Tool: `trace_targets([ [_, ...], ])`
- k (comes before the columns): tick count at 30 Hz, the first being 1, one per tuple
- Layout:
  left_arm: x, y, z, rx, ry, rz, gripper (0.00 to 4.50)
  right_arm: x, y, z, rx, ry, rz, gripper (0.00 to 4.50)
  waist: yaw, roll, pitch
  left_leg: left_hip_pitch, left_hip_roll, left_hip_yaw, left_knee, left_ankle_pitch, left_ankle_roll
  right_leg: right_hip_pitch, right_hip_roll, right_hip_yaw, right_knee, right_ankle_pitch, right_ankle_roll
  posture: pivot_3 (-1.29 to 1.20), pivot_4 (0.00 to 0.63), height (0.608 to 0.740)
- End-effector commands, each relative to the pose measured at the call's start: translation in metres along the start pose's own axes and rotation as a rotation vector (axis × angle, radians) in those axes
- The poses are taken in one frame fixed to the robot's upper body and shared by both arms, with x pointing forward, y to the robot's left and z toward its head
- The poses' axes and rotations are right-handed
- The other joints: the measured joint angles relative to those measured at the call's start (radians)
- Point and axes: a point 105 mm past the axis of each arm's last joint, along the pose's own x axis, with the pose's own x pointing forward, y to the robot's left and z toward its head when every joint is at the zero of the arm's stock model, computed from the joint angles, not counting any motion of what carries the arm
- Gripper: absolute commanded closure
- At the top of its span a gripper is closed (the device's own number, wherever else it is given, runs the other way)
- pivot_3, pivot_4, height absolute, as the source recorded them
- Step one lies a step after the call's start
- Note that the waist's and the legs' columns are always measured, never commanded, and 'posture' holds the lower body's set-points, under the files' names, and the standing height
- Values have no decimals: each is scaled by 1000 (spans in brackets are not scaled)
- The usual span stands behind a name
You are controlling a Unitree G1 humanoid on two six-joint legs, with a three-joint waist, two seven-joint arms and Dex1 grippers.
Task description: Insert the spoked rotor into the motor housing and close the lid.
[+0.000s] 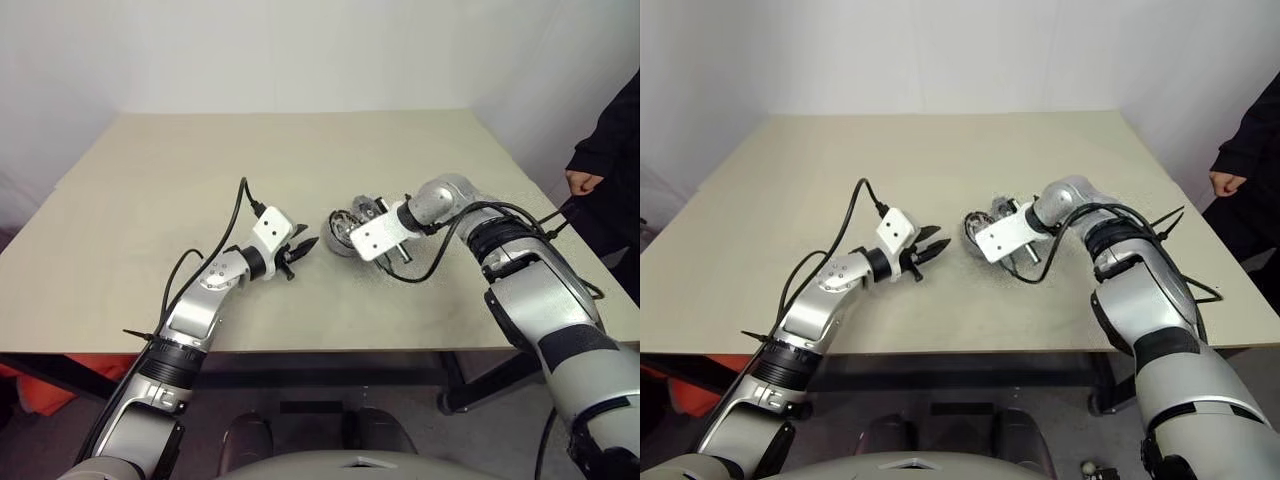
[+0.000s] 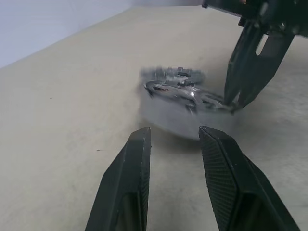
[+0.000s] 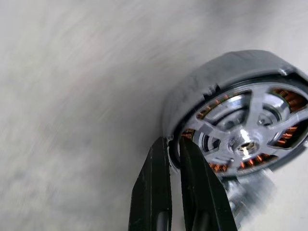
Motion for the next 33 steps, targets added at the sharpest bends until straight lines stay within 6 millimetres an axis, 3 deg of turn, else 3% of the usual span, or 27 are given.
trace_targets([
  [1,-4,6,11,36,-41,31,2831,-19,-26,18,67,-93,-101,4490,3,0,0,-2,1,0,0,0,0,-2,0,-1,0,0,-1,0,0,740],
  [5,-11,11,9,39,-35,57,2831,-23,-20,20,137,-106,-70,4490,9,0,0,-12,3,0,1,2,3,-11,1,-4,2,-1,-3,0,0,740],
  [14,-32,27,-1,40,-3,130,2831,-38,0,20,171,-57,-4,4490,25,0,0,-10,4,-1,1,1,-1,-11,1,-7,1,-2,-4,0,0,740],
  [22,-37,27,-4,37,7,151,2831,-32,6,39,287,-113,34,4490,30,0,0,-10,5,-1,1,2,-3,-11,1,-7,2,-2,-4,0,0,740],
  [33,-47,29,-7,50,26,182,2831,-15,-14,66,534,-190,12,4490,30,0,0,-9,5,-1,0,3,-4,-11,2,-7,2,-2,-4,0,0,740],
])
